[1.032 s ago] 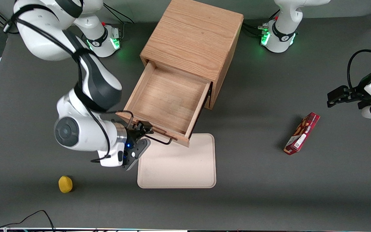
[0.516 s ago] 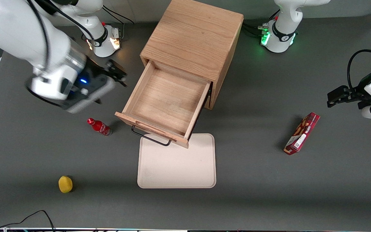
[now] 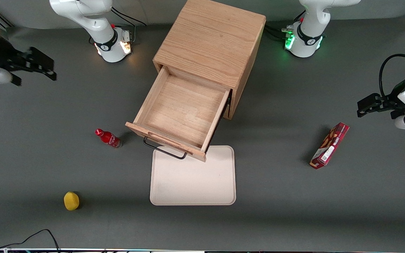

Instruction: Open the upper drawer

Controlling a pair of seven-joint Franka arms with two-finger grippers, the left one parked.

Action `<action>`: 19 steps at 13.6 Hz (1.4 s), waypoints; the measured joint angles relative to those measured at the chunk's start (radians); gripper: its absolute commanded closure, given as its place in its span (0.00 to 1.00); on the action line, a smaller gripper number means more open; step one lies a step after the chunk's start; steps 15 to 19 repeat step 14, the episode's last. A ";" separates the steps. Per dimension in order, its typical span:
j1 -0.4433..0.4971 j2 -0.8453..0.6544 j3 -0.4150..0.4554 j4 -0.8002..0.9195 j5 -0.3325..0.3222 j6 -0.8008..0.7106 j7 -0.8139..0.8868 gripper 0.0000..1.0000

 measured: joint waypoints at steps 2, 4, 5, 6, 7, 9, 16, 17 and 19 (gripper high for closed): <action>0.000 -0.077 -0.093 -0.147 0.039 0.049 0.019 0.00; -0.002 -0.166 -0.163 -0.350 0.049 0.164 0.019 0.00; -0.003 -0.217 -0.181 -0.461 0.049 0.234 0.019 0.00; -0.003 -0.263 -0.189 -0.552 0.049 0.280 0.019 0.00; -0.003 -0.296 -0.190 -0.607 0.047 0.295 0.019 0.00; 0.004 -0.317 -0.187 -0.622 0.022 0.295 0.019 0.00; 0.011 -0.311 -0.162 -0.581 0.006 0.302 0.064 0.00; 0.011 -0.311 -0.162 -0.581 0.006 0.302 0.064 0.00; 0.011 -0.311 -0.162 -0.581 0.006 0.302 0.064 0.00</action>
